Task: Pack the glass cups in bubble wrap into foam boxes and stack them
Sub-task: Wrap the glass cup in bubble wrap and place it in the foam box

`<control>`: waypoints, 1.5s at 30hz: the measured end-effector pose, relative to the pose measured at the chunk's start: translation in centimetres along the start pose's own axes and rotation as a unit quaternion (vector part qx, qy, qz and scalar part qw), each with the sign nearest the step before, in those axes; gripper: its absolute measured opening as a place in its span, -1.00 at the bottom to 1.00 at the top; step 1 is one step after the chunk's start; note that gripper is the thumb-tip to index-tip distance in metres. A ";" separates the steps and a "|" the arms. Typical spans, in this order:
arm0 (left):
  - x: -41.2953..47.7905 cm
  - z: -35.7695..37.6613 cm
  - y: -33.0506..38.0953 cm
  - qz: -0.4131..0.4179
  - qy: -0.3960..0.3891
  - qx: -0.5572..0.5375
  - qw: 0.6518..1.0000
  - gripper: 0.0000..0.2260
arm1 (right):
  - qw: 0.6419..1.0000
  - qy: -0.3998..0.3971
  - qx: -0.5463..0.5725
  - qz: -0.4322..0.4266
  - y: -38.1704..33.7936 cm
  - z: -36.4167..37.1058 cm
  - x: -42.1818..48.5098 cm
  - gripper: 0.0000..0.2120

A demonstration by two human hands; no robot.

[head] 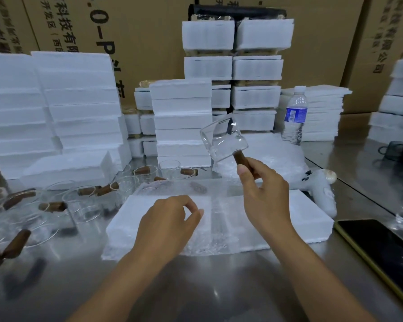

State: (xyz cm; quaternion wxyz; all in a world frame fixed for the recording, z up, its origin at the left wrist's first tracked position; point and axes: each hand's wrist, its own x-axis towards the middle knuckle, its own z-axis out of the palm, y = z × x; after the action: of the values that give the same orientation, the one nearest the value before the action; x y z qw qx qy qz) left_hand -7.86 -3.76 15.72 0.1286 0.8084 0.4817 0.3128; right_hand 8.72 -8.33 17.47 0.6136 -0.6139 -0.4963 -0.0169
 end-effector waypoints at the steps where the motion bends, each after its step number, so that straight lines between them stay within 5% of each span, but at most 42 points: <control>1: 0.1 -0.1 -0.1 -0.003 -0.002 -0.006 1.000 -0.77 | 1.000 0.000 0.003 0.000 -0.1 0.0 0.0 -0.80; 6: -0.1 -0.1 0.0 0.018 -0.018 0.036 0.999 -0.67 | 1.000 -0.006 0.007 0.000 -0.1 0.1 0.0 -0.81; 14: 0.1 -0.4 -0.1 0.000 -0.031 -0.026 0.999 -0.79 | 1.000 -0.005 0.011 0.013 -0.2 -0.1 0.0 -0.80; 23: 0.7 -1.0 -0.7 -0.022 0.094 -0.208 0.973 -0.85 | 1.000 -0.011 -0.017 -0.014 -0.3 -0.2 0.0 -0.79; 32: 0.5 -2.1 0.1 -0.007 0.225 -0.339 0.913 -0.85 | 0.958 -0.065 -0.255 -0.118 -0.5 -0.3 -0.8 -0.79; 38: -0.3 -2.4 1.0 0.084 0.243 -0.286 0.923 -0.79 | 0.952 -0.125 -0.246 -0.133 -1.1 0.2 -1.6 -0.79; 45: -0.5 -1.9 1.0 0.231 0.282 -0.135 0.921 -0.92 | 0.974 -0.156 -0.159 -0.048 -1.1 0.3 -1.2 -0.87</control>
State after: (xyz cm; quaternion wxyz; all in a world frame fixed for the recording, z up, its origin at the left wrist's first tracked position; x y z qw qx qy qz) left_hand -8.54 -4.84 17.46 0.0198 0.7508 0.2508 0.6108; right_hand 7.26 -9.06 17.42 0.4217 -0.6742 -0.6056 -0.0288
